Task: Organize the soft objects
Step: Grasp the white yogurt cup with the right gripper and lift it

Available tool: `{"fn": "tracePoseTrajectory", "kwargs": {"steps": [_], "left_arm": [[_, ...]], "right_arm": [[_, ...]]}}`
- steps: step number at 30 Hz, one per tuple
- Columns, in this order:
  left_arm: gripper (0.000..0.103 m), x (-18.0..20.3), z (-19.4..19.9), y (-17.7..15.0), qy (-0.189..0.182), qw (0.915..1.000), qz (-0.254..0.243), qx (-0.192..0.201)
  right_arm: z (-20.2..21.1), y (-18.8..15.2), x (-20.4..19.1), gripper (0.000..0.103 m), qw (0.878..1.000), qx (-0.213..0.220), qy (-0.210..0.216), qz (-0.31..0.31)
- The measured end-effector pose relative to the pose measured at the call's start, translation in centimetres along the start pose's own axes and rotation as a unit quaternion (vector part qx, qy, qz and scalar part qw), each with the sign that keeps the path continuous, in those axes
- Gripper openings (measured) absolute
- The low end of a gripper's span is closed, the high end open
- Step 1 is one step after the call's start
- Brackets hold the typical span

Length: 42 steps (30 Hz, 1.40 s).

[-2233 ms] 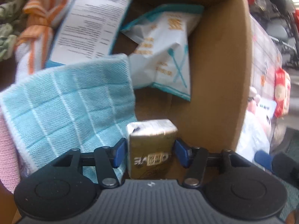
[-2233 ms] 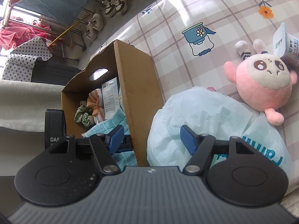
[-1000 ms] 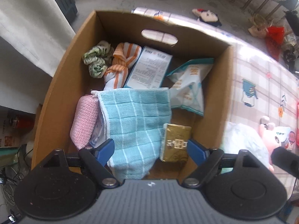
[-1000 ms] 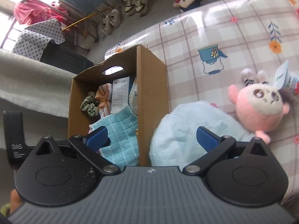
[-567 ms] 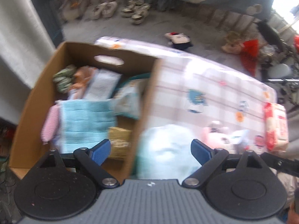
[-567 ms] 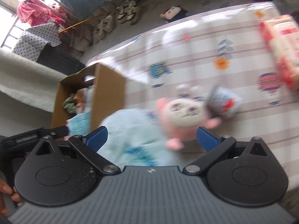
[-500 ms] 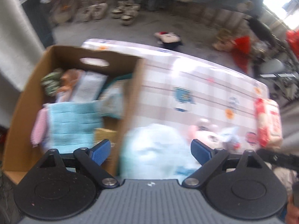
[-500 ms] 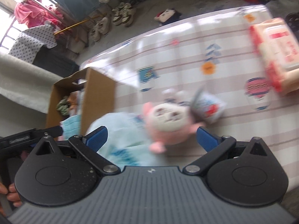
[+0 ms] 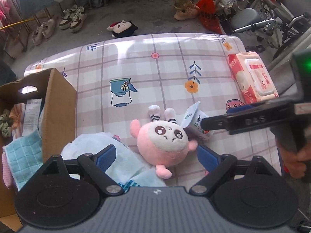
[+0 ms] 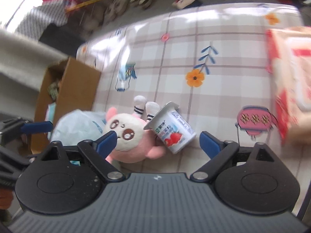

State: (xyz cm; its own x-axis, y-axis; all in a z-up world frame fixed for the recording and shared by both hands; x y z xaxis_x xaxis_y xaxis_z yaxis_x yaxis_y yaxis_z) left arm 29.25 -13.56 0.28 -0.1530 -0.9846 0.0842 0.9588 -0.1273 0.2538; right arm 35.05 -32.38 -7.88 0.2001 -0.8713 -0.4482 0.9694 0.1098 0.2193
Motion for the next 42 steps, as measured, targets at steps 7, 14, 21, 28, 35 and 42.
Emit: {"fn": "tracePoseTrajectory", "kwargs": {"steps": [7, 14, 21, 28, 35, 42], "left_arm": [[0.079, -0.8, -1.4, 0.0, 0.013, 0.9994, 0.025, -0.021], [0.075, -0.9, -1.4, 0.4, 0.014, 0.9985, 0.05, -0.021], [0.073, -0.4, -2.0, 0.3, 0.013, 0.9979, 0.057, -0.028], [0.061, 1.5, -2.6, 0.9, 0.001, 0.9992, 0.034, -0.019], [0.039, 5.6, -4.1, 0.9, -0.036, 0.9992, 0.004, -0.013], [0.036, 8.4, -5.6, 0.6, -0.046, 0.9983, -0.03, -0.021]], "right_arm": [[-4.5, 1.3, 0.4, 0.075, 0.997, -0.063, 0.016, 0.044], [-3.5, 3.0, 1.8, 0.075, 0.996, -0.067, 0.046, -0.04], [-5.8, 3.8, 2.3, 0.074, 0.993, -0.089, 0.043, -0.064], [-5.8, 4.4, 3.0, 0.023, 0.993, -0.084, 0.042, -0.068], [-3.6, 3.5, 3.7, 0.017, 0.992, -0.069, 0.083, -0.063], [-1.9, 1.7, 4.0, 0.014, 0.991, -0.063, 0.107, -0.058]]}}
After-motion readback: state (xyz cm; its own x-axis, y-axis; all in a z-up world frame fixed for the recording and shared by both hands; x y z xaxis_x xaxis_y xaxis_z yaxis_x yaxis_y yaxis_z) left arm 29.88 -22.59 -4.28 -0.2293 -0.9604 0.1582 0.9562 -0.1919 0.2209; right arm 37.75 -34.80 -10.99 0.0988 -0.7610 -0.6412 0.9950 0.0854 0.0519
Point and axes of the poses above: each gripper's, at about its wrist camera, not at the fingertips, and z roughly against the way its jaws point, x to its right, y to its top, the point moved 4 cm from there along -z, roughly the way its jaws point, and after that the axes turned 3 degrees about z, right-handed, at the moved point
